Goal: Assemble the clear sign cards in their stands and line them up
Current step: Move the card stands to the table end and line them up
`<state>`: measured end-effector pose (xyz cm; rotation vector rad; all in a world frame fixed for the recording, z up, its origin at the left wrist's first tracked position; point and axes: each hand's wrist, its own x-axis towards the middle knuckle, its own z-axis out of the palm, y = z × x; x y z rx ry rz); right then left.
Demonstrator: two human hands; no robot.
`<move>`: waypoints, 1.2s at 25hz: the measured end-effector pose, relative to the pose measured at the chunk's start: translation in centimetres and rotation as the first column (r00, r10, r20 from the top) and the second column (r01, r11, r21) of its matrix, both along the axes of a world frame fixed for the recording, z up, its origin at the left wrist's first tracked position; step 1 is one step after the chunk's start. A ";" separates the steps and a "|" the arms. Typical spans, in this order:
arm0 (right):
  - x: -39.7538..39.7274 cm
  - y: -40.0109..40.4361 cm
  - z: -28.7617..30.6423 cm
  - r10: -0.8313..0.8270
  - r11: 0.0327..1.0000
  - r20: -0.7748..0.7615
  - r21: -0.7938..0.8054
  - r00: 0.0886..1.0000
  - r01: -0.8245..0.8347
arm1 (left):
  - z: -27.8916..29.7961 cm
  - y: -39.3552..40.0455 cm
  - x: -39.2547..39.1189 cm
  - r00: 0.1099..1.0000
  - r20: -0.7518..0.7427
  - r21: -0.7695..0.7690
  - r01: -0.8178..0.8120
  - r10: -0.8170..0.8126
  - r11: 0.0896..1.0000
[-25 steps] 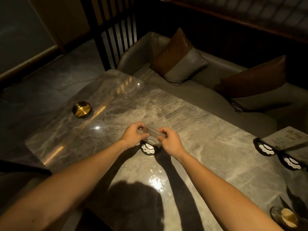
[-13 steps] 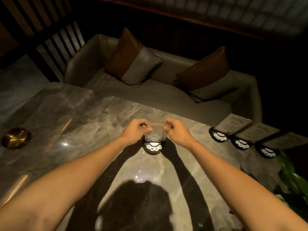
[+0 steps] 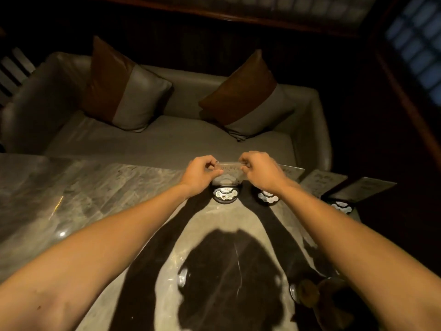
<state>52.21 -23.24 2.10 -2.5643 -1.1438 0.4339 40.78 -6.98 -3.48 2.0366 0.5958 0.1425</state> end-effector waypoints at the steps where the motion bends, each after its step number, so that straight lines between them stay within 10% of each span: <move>1: 1.1 -0.4 -0.3 0.029 0.999 0.030 -0.021 0.999 -0.028 | -0.6 -0.2 1.0 1.000 -0.008 0.003 -0.001 0.001 1.000; 19: 7.0 -2.4 -1.6 0.072 0.994 0.014 -0.081 0.997 -0.071 | -2.4 -1.4 6.3 0.996 -0.053 -0.043 0.064 -0.067 0.997; 30: 9.2 -8.9 -1.1 0.085 0.963 0.050 -0.260 0.995 -0.069 | 2.3 -2.0 8.5 0.873 -0.357 0.314 0.447 -0.332 0.838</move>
